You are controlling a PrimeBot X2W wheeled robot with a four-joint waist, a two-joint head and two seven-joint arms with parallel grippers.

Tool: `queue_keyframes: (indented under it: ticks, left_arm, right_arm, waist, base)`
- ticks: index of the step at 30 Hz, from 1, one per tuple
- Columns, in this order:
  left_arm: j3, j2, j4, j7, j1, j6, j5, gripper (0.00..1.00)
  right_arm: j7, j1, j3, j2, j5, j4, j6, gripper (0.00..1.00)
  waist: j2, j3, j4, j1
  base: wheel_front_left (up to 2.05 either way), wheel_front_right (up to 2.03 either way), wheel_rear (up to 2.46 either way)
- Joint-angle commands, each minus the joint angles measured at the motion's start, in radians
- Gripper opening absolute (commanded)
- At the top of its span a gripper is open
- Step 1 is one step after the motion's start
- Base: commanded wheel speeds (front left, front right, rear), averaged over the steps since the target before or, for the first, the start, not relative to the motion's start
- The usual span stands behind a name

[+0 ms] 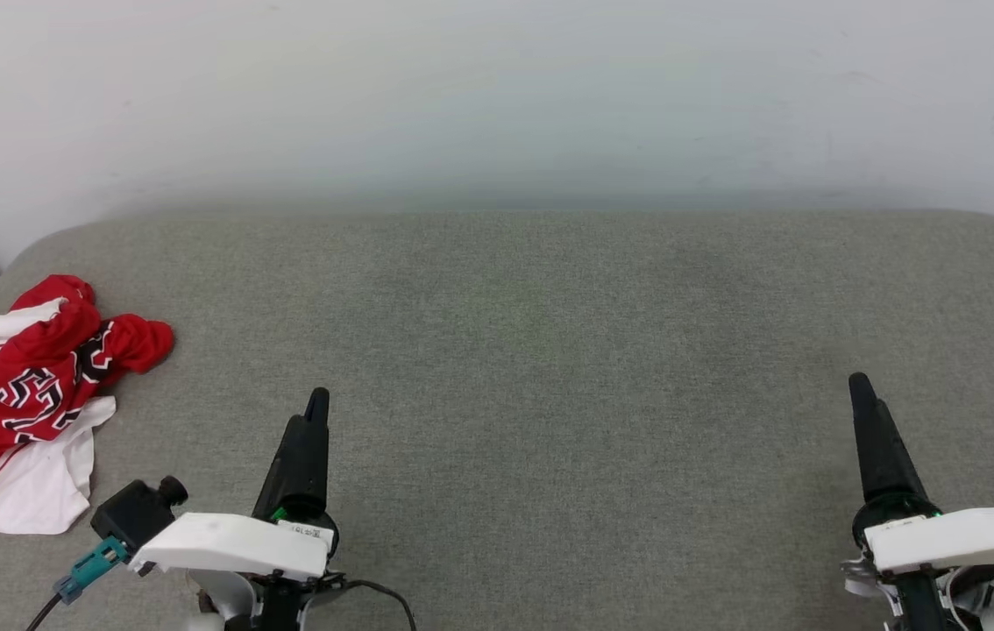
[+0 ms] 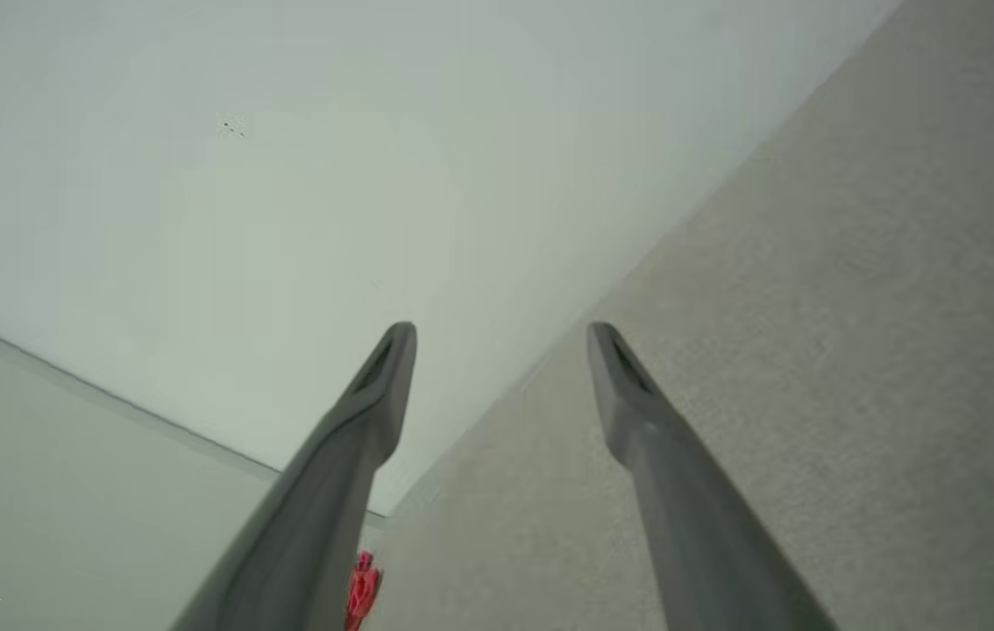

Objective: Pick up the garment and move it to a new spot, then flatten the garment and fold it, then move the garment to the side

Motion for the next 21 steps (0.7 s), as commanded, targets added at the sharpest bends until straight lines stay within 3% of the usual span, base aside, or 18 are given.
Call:
queue_keyframes:
  ticks: [1,4,21]
  left_arm:
    - [-0.006,0.003,-0.013,-0.013,-0.022,-0.001,0.046,1.0]
    - [-0.021,0.002,-0.01,-0.036,-0.018,0.0,0.173,1.0]
    - [-0.043,0.002,-0.001,-0.081,-0.018,0.0,0.387,1.0]
  right_arm:
    - [-0.01,-0.003,0.004,-0.005,-0.061,-0.02,0.0,1.0]
    - [-0.016,0.005,0.004,-0.002,-0.225,-0.035,0.0,1.0]
    - [-0.003,0.025,-0.004,0.007,-0.484,-0.067,0.0,1.0]
  waist:
    - [0.0,0.0,0.0,0.0]
    - [0.0,-0.002,0.001,0.0]
    - [0.0,-0.004,0.0,0.0]
  base:
    - [0.0,0.0,0.0]
    - [0.0,0.0,0.0]
    - [0.0,0.0,0.0]
